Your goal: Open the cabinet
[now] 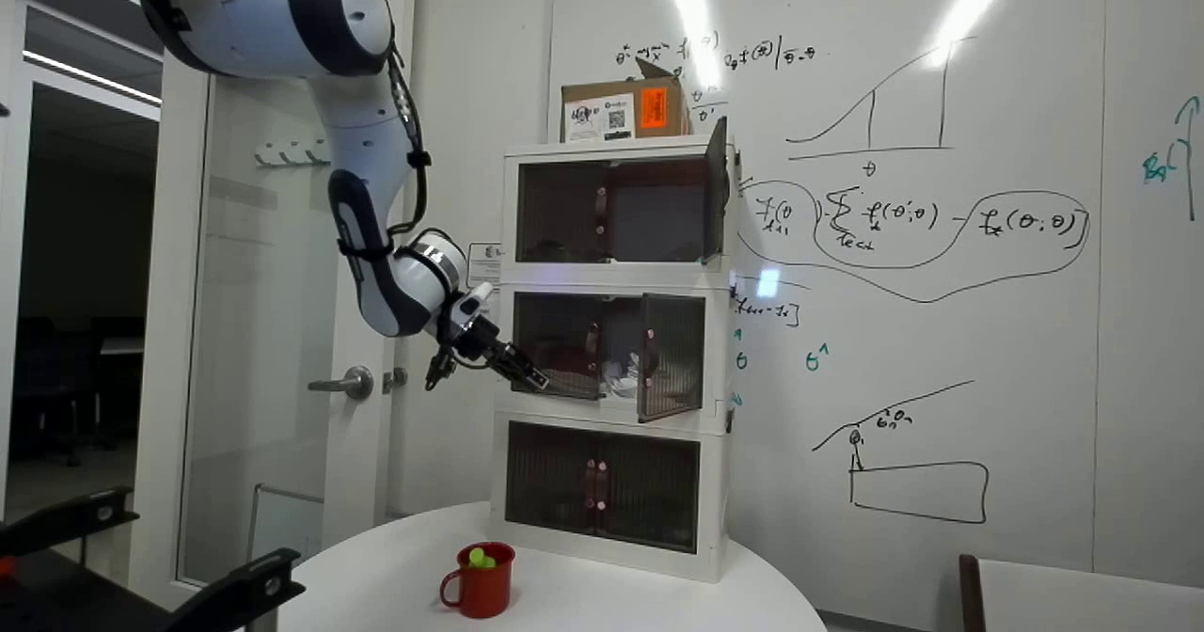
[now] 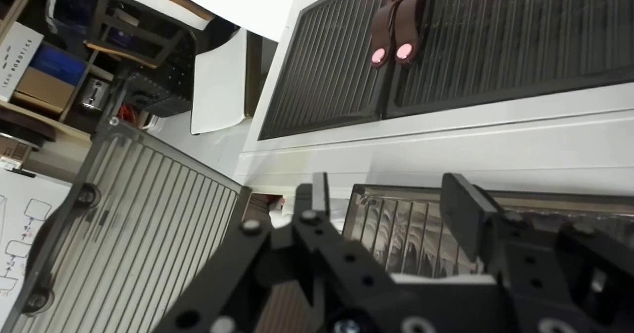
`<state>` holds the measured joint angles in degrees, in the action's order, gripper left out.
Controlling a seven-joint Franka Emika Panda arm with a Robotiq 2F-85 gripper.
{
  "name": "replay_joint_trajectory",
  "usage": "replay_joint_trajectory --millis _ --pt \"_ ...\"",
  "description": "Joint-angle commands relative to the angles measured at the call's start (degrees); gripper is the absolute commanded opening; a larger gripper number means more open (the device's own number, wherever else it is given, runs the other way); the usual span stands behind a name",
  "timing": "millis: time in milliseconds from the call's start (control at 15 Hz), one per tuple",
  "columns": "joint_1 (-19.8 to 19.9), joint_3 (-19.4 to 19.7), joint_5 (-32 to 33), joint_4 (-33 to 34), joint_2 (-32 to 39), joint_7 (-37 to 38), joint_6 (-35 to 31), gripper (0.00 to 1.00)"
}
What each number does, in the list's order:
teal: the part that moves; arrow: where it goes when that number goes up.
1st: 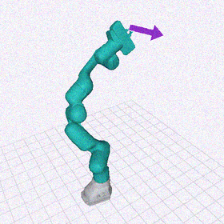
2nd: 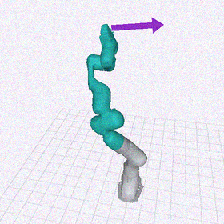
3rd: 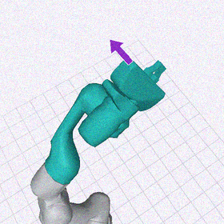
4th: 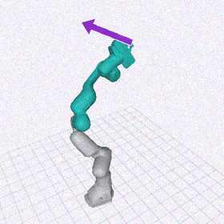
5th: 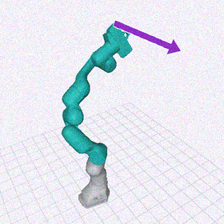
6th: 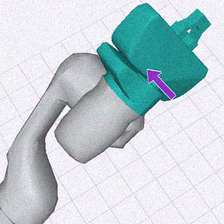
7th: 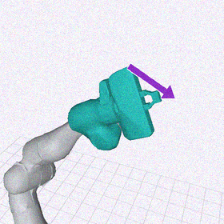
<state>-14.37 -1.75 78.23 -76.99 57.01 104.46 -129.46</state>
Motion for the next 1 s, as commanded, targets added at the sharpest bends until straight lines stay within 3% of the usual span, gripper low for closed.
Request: replay_joint_trajectory --millis 0,133,333,667,733,800,933 --pt "2.16 -2.61 -5.23 -8.32 -9.22 -8.73 -1.82 0.92" --pt "2.85 -3.68 -8.87 -11.3 -13.7 -15.77 -1.25 1.0" --pt "5.11 -6.38 -15.9 -14.86 -19.89 -29.5 -0.47 1.0" --pt "12.7 -13.91 -25.37 -15.54 -25.2 -51.15 5.93 1.0" --pt "13.48 -14.14 -26.92 -14.75 -25.75 -55.51 7.08 1.0" --pt "10.92 -10.25 -30.14 -14.17 -26.54 -59.7 6.94 1.0" --pt "11.14 -8.91 -33.45 -13.47 -27.5 -68.24 6.06 1.0"
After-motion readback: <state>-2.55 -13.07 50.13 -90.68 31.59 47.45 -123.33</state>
